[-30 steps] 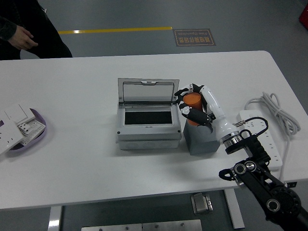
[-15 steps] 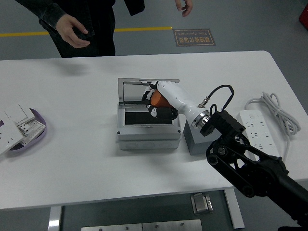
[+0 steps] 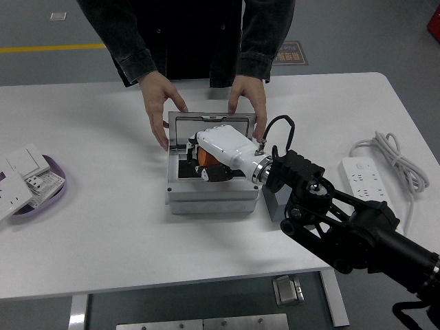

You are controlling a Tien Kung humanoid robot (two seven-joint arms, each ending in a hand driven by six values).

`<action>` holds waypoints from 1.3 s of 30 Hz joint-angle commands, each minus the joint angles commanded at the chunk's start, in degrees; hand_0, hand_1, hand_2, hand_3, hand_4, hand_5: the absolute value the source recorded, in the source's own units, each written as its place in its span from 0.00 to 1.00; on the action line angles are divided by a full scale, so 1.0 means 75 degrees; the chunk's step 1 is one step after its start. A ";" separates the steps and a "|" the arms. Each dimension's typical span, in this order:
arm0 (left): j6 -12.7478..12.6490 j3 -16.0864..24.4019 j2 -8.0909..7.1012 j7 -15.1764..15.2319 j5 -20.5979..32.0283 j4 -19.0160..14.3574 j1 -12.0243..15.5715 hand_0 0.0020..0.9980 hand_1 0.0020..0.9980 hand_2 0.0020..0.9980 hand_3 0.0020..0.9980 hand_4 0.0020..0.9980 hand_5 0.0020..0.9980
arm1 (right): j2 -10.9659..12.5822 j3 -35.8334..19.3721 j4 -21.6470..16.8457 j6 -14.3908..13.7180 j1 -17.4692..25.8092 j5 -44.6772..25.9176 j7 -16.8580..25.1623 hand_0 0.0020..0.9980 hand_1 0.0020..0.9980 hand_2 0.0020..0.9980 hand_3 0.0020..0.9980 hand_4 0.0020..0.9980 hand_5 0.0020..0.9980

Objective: Pick up the cylinder from the cube,place it in the box,flap close box

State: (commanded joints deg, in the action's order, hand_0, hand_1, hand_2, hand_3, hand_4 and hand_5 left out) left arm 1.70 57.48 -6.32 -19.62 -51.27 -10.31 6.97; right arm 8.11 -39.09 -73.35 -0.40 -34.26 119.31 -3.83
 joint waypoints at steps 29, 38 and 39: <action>0.0008 -0.0028 0.0011 0.0035 0.0002 0.0000 -0.0017 0.63 0.64 0.60 0.65 0.71 0.23 | -0.0068 0.0061 0.0267 -0.0256 0.0098 -0.0186 0.0119 0.90 0.77 0.78 0.79 0.78 0.22; 0.0002 -0.0130 0.0039 0.0093 0.0130 0.0000 0.0005 0.63 0.64 0.60 0.65 0.71 0.23 | 0.0484 0.0079 -0.0832 -0.0977 0.0697 -0.2309 0.0798 0.89 0.77 0.78 0.80 0.79 0.22; 0.0001 -0.0139 0.0039 0.0096 0.0140 0.0000 0.0009 0.63 0.64 0.60 0.64 0.71 0.23 | 0.0598 0.0042 -0.1039 -0.1079 0.0743 -0.2615 0.0830 0.86 0.74 0.75 0.80 0.79 0.22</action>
State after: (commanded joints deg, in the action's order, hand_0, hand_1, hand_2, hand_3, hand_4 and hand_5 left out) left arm 1.72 56.44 -6.03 -18.91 -50.22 -10.31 7.04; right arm 12.60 -38.77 -81.14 -8.49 -28.68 99.70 2.39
